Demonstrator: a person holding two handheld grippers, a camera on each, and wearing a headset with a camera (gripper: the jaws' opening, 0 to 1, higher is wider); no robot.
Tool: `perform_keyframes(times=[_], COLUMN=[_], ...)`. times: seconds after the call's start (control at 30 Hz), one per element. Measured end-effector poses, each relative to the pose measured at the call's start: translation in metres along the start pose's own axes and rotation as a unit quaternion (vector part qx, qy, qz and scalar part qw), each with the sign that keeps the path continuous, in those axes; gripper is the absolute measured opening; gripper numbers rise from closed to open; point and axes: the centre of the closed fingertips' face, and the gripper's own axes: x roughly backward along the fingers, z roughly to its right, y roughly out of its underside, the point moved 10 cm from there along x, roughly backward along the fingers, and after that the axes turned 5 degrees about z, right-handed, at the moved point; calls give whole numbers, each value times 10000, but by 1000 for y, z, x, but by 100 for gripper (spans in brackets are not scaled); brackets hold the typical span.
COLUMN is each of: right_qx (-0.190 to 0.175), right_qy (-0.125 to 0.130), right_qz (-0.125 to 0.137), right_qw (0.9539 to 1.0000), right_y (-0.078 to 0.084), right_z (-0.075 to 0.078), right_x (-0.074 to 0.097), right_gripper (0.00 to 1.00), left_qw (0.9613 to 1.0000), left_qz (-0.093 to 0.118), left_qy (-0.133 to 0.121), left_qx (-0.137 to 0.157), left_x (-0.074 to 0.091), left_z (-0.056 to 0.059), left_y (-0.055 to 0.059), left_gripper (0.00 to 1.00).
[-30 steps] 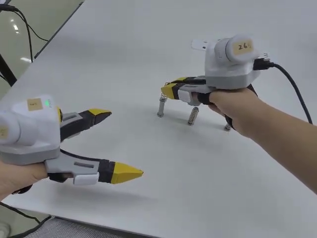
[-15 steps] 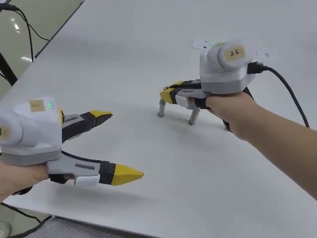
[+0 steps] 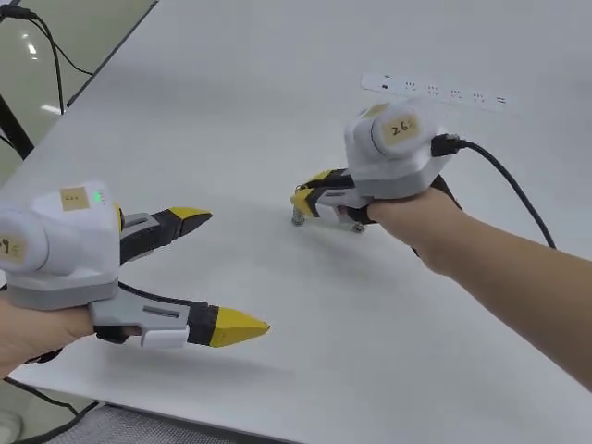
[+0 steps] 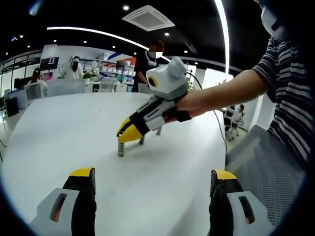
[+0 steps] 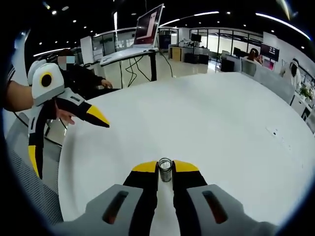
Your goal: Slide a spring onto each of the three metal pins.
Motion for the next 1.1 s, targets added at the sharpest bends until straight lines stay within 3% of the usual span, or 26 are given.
perform_keyframes(times=[0.2,0.3,0.43,0.7,1.1], right_qx=[46,-175,56,97,28], right_qy=[51,49,33,-11,6], right_qz=[-115,-24,-131,-137,31], right_qw=[9999,9998,9999,9999,10000], right_y=[6,5,5,6,-3], right_z=[-6,-7,-9,-10,-10], right_x=[-2,0,1,1,4], right_gripper=[8,8,9,9,19], left_qw=[10000,10000,10000,10000,10000], left_qz=[32,42,25,41,88], left_qy=[-12,-34,-36,-30,-35], left_qx=[21,34,39,22,1], left_x=[1,1,1,-1,-1], left_z=[0,0,0,0,-1], left_y=[0,1,1,-1,-5], left_gripper=[94,94,94,94,94])
